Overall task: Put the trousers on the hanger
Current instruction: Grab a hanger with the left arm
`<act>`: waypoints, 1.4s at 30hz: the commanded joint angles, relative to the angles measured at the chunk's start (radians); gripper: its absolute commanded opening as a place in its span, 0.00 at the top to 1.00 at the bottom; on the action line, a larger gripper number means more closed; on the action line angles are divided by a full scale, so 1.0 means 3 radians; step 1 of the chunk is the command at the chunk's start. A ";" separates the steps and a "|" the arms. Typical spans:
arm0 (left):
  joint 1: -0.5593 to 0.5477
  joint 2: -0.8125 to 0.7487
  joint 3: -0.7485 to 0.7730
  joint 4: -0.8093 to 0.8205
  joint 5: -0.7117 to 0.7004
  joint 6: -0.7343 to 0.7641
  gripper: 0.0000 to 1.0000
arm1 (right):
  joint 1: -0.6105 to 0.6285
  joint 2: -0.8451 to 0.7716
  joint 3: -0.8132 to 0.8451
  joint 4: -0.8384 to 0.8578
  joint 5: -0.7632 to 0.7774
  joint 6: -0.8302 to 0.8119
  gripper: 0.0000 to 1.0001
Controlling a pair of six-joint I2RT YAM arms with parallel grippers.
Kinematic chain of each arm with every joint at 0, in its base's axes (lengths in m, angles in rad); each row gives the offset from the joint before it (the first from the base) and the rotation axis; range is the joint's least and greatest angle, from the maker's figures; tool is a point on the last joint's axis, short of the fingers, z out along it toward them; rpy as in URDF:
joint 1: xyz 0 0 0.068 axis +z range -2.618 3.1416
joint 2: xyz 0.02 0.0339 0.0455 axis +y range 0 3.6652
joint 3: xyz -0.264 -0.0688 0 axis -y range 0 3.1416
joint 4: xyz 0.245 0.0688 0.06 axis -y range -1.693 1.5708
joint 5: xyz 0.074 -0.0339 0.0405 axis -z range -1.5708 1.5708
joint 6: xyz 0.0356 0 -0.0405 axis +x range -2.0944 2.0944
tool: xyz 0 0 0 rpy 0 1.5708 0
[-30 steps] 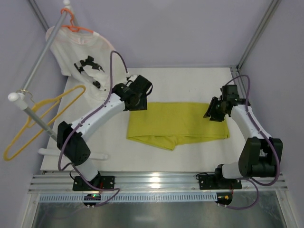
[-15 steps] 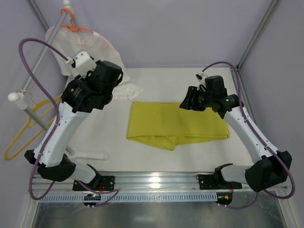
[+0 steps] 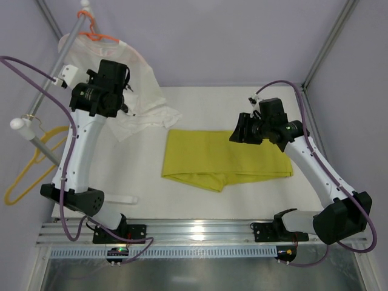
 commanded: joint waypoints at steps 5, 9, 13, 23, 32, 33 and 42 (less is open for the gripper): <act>0.0148 0.0129 -0.0028 -0.1034 0.0043 -0.0374 0.32 | 0.0012 -0.0010 0.0064 -0.0025 0.0131 -0.0050 0.46; 0.0159 0.0215 0.0002 -0.1039 0.0048 -0.0293 0.31 | 0.0011 0.0051 0.0044 0.0011 0.0121 -0.0025 0.46; 0.0159 0.0114 -0.0120 -0.1029 0.0028 -0.0333 0.29 | 0.0017 0.0102 0.0044 0.0026 0.0116 -0.0020 0.46; 0.0159 -0.0132 -0.0549 -0.1029 0.0048 -0.0359 0.28 | 0.0042 0.0138 -0.0043 0.0083 0.0116 0.0021 0.46; 0.0230 -0.0148 -0.0606 -0.1024 -0.0433 -0.0445 0.25 | 0.0058 0.0118 -0.0089 0.0072 0.0126 0.0001 0.46; 0.0256 -0.0117 -0.0581 -0.1029 -0.0443 -0.0466 0.24 | 0.0058 0.0118 -0.0084 0.0078 0.0111 0.0016 0.46; 0.0481 0.0164 -0.0494 -0.1024 -0.0423 -0.0523 0.23 | 0.0073 0.0082 -0.0079 0.0021 0.0167 -0.0050 0.46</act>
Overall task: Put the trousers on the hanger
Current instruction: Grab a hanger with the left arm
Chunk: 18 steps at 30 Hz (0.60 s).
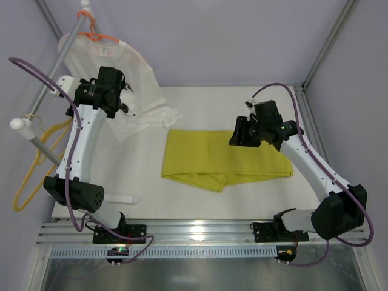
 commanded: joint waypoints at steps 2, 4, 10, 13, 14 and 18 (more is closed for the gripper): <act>0.0088 0.0056 0.0070 -0.1013 -0.0138 -0.0177 0.24 | 0.0023 -0.0049 0.0037 0.0028 0.0059 -0.0049 0.46; 0.0088 0.0057 0.0065 -0.1023 -0.0122 -0.0177 0.25 | 0.0028 -0.0024 0.0042 0.0028 0.0054 -0.0049 0.46; 0.0093 0.0041 0.0003 -0.0901 0.0056 0.0081 0.30 | 0.0023 0.0063 0.0072 0.0038 0.0028 -0.0034 0.46; 0.0073 -0.0035 -0.0170 -0.0262 0.0515 0.0859 0.30 | 0.0028 0.0079 0.0093 0.0033 0.0023 -0.0034 0.46; 0.0063 -0.0076 -0.0216 -0.0175 0.0608 0.1205 0.30 | 0.0039 0.0079 0.0098 0.0028 0.0028 -0.0039 0.46; 0.0037 -0.0408 -0.0620 0.0458 0.1139 0.1887 0.30 | 0.0039 0.0089 0.0139 0.0007 0.0033 -0.0024 0.46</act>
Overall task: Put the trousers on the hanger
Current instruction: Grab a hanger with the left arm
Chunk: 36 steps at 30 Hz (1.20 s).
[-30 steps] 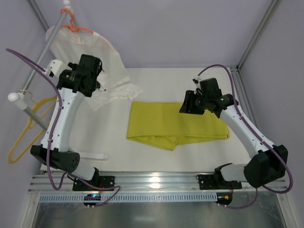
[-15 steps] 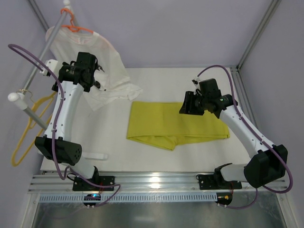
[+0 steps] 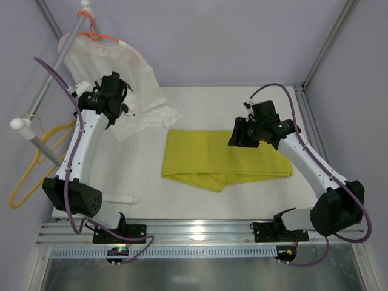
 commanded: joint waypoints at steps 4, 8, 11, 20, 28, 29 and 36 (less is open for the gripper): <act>-0.0016 -0.0951 -0.0811 0.1075 0.1297 0.1357 0.30 | 0.0068 0.0005 0.0143 0.0047 0.0019 0.0067 0.46; -0.0016 -0.1386 -0.0972 0.1293 0.1553 0.1475 0.29 | 0.0145 0.0005 0.0112 0.0072 0.0045 0.0128 0.46; -0.0016 -0.1377 -0.0926 0.1313 0.2033 0.1608 0.30 | 0.0216 0.0005 0.0092 0.0098 0.0065 0.0169 0.46; -0.0103 -0.1025 -0.0610 0.1334 0.2562 0.1920 0.45 | 0.0308 0.0015 0.0163 0.0067 0.0111 0.0195 0.46; -0.0665 -0.0110 0.0438 0.0884 0.0609 0.2191 0.97 | 0.0380 0.0087 0.0148 0.0118 0.0101 0.0231 0.56; -0.0681 0.0058 0.0525 0.0873 0.0294 0.2211 1.00 | 0.0390 0.0092 0.0148 0.0118 0.0101 0.0231 0.57; -0.0676 0.0622 0.1058 0.0485 -0.0997 0.2242 1.00 | 0.0421 0.0128 0.0209 0.0042 0.0178 0.0165 0.58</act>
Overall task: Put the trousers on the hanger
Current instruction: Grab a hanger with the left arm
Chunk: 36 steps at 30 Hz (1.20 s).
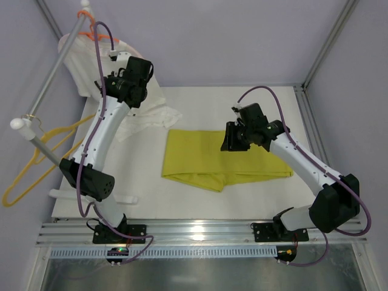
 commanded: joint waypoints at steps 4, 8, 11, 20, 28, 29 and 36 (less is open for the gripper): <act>0.0091 0.0082 0.0037 -0.0124 -0.0850 0.0099 1.00 | 0.0024 0.0059 0.0227 -0.0007 0.0111 -0.0067 0.58; 0.0204 0.0194 0.0031 -0.0159 -0.0895 0.0141 1.00 | 0.0024 0.0085 0.0227 -0.0002 0.0105 -0.0083 0.58; 0.0224 0.0154 -0.0035 -0.0313 -0.0921 0.0044 0.99 | 0.0024 0.0116 0.0232 -0.0002 0.0121 -0.0108 0.58; 0.0224 -0.0250 -0.0633 -0.0297 -0.0798 -0.0074 1.00 | 0.0024 0.0131 0.0268 -0.0012 0.0105 -0.0093 0.58; 0.0153 -0.0562 -0.0894 -0.0216 -0.0293 -0.0074 0.99 | 0.0060 0.0106 0.0222 0.0044 0.0085 -0.0052 0.58; 0.0122 -0.0588 -0.0910 -0.0195 -0.0261 -0.0099 0.99 | 0.0065 0.0100 0.0222 0.0049 0.0085 -0.0042 0.58; -0.0200 -0.0848 -0.0757 -0.0302 -0.0082 -0.0426 0.95 | 0.0106 0.0039 0.0217 0.0034 0.0095 -0.0042 0.57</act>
